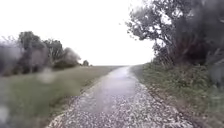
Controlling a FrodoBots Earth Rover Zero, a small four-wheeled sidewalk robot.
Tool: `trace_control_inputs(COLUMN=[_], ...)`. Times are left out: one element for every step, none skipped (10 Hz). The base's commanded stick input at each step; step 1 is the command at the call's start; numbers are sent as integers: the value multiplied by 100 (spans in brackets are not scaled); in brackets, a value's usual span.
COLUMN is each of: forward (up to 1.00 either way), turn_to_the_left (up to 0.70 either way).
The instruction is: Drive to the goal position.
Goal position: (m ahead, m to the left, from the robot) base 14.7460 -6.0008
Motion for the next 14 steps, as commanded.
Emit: trace_control_inputs(forward=[70,70,70,70,70,70,70,70,70,70,70,70,70,70], turn_to_the_left=[0,0,0,0,0,0,0,0,0,0,0,0,0,0])
